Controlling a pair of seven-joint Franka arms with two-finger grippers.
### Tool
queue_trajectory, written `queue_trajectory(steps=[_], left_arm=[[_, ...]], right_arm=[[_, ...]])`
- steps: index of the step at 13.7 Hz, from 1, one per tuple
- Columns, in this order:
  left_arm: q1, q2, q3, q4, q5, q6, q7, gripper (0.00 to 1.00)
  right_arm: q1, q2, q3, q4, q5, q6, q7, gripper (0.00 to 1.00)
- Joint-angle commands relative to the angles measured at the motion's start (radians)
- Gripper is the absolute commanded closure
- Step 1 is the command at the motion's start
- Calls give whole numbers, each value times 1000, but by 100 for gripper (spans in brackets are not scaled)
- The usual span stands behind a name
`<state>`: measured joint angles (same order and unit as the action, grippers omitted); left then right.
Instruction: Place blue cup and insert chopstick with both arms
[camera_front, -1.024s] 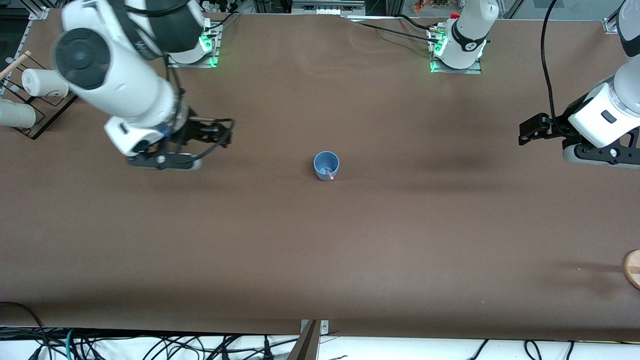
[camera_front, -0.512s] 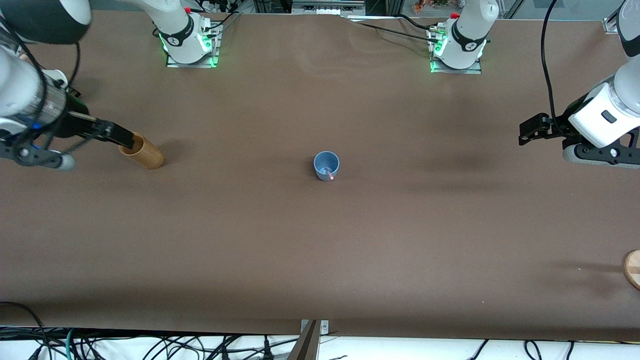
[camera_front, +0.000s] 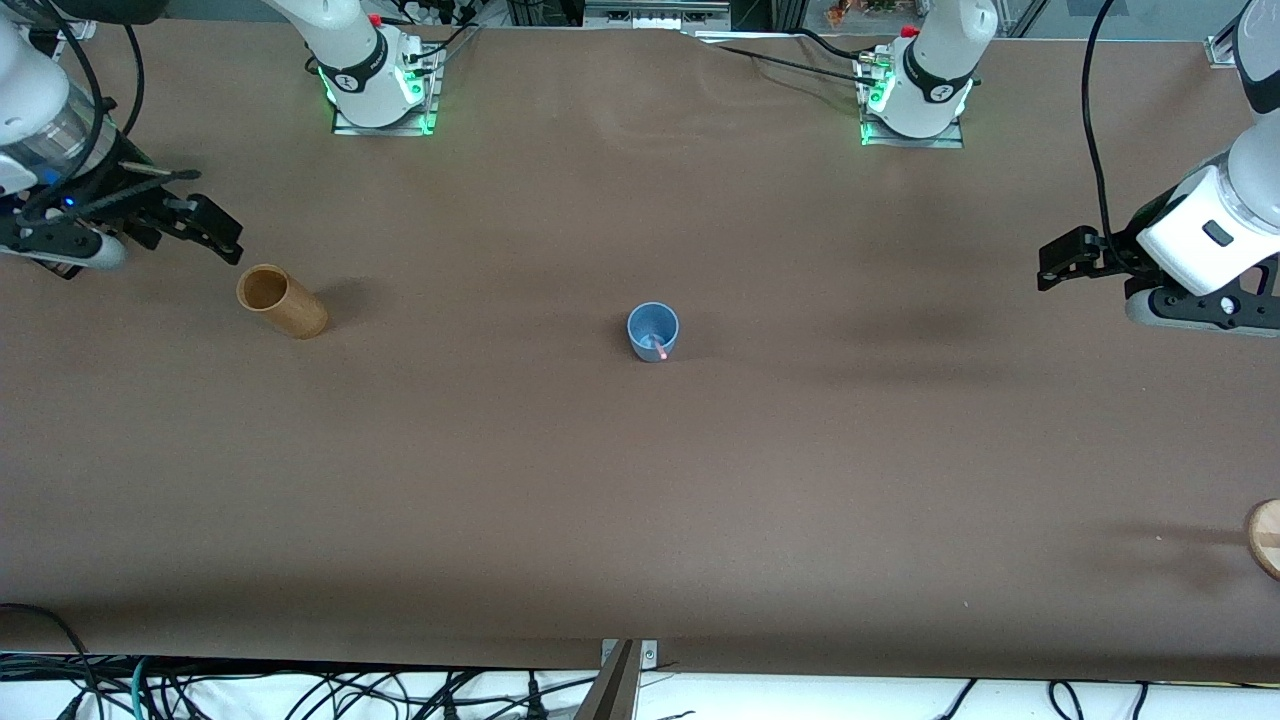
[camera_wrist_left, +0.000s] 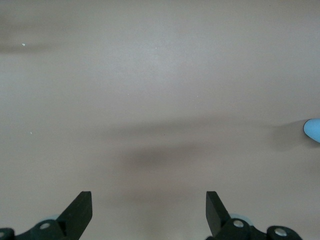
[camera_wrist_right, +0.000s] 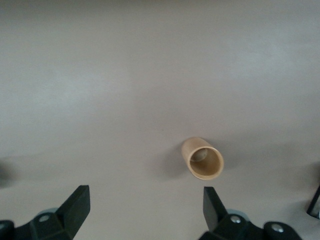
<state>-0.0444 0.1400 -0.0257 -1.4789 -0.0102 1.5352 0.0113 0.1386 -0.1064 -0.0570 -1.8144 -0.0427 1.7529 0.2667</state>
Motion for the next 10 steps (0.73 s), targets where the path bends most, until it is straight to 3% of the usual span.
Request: queue_trajectory(steps=[1,3,5,10], left_arm=[[-3,-23,4,-23,-16,14,7,0],[-3,-23,4,-23,-14,14,9,0],[-2,-23,4,-21,-14,14,10,0],[6,-23,4,-23,-16,14,13,0]], right_arm=[[-102,-30,51,-28,63,17,-128,0],[-140,-26,63,-20,66,7,-141,0],[-166,26,86,71,70,-94,-142,0],[-131,13,85,66,55,-102,-133,0]])
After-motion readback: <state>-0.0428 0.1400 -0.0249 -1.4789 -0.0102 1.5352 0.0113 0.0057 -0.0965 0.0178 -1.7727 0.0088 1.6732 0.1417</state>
